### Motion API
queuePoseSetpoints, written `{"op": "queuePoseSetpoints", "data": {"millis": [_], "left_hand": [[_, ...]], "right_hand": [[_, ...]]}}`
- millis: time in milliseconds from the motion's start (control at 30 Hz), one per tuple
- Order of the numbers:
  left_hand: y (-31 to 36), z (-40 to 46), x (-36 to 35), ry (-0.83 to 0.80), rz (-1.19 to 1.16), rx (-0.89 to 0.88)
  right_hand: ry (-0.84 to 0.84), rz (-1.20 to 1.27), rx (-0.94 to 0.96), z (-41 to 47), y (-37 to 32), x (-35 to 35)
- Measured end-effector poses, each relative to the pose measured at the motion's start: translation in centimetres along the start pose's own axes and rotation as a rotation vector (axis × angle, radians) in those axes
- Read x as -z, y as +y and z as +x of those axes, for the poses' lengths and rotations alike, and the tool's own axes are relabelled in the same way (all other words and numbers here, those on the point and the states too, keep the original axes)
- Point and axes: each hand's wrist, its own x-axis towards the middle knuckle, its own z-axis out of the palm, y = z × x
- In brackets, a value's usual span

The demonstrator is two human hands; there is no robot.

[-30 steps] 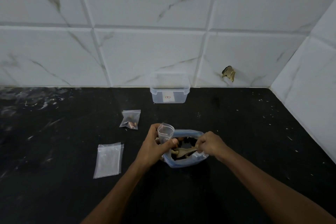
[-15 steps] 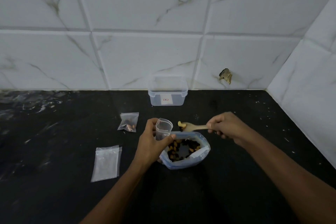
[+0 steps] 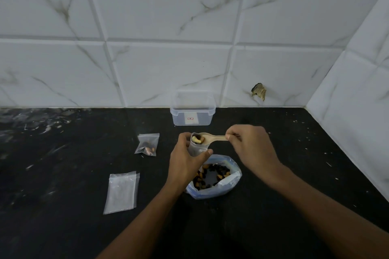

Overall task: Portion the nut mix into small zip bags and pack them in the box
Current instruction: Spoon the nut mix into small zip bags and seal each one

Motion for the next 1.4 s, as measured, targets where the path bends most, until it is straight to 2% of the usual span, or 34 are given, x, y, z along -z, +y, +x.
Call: {"op": "queuePoseSetpoints", "data": {"millis": [100,200,267,333,500,700,800,967,1133,1400], "left_hand": [[-0.1,-0.2,-0.1,-0.001,-0.005,0.018],[-0.2,-0.3,-0.1,-0.004,-0.016,0.024],[-0.3,-0.4,0.0,-0.008,-0.020,0.023],[-0.5,-0.5,0.1,-0.002,-0.026,0.031],[-0.9,-1.2,1.4,0.017,-0.061,0.037],[-1.5,-2.1,2.4,0.036,-0.090,0.035],[-2.1,-2.5,2.3,0.026,-0.105,0.057],[-2.8,-2.8,2.1,-0.032,-0.124,0.072],[-3.2,-2.7,1.9,-0.069,-0.160,0.098],[-3.9,-2.5,1.9,-0.090,-0.145,0.102]], "right_hand": [[0.092,-0.256,0.243,-1.1,-0.2,-1.4],[0.141,-0.330,0.441,-1.9,-0.2,-2.4],[0.162,-0.332,0.483,-2.2,-0.3,-2.6],[0.183,-0.281,0.398,-1.9,0.1,-2.3],[0.212,0.038,0.049,-1.5,2.2,-1.3],[-0.052,-0.067,-0.213,-3.8,6.1,-5.9],[-0.193,-0.238,-0.216,-4.7,6.5,-8.6],[-0.246,-0.330,-0.211,-4.7,6.2,-10.7],[-0.189,-0.121,-0.278,-4.7,5.2,-11.9],[-0.231,0.165,-0.457,-3.9,4.5,-13.0]]}}
